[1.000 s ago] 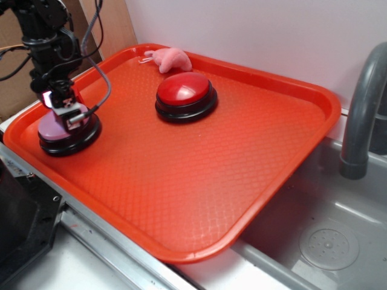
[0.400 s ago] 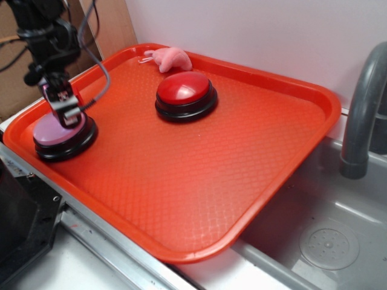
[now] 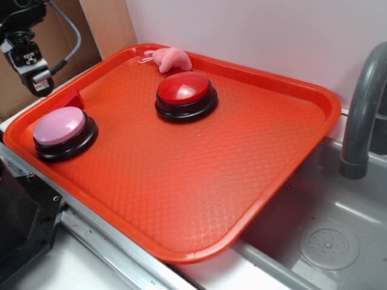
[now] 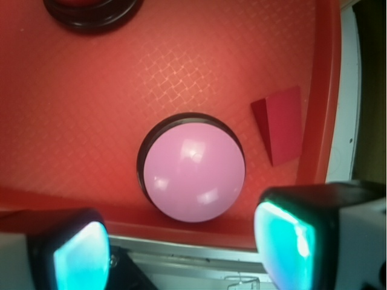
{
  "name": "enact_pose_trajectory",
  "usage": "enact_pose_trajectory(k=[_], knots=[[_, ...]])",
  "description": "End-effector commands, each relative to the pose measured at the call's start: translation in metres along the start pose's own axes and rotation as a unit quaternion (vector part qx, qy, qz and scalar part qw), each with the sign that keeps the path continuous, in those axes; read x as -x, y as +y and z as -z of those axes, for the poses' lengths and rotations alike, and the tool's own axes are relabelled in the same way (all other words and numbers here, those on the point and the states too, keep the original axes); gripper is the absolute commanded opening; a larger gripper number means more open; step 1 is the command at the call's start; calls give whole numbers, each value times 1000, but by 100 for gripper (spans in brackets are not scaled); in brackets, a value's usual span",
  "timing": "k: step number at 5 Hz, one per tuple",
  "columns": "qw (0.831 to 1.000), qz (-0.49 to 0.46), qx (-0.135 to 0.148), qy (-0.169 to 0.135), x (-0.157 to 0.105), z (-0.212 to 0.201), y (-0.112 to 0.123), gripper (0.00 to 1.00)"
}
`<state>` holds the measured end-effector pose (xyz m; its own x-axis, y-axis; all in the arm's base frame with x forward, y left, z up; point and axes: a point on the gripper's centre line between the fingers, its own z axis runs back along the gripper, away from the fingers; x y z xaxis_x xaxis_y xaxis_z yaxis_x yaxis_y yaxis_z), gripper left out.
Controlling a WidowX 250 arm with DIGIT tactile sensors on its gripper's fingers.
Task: Push the pink button.
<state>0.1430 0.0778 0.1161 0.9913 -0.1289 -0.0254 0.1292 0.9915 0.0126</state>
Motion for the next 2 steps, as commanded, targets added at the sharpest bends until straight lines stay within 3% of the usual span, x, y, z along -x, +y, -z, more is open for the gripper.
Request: enact_pose_trajectory(k=[1,2], knots=[[1000,-2,-8,8,-6,-16,6,100],[1000,-3,-4,13,-6,-21,6,100]])
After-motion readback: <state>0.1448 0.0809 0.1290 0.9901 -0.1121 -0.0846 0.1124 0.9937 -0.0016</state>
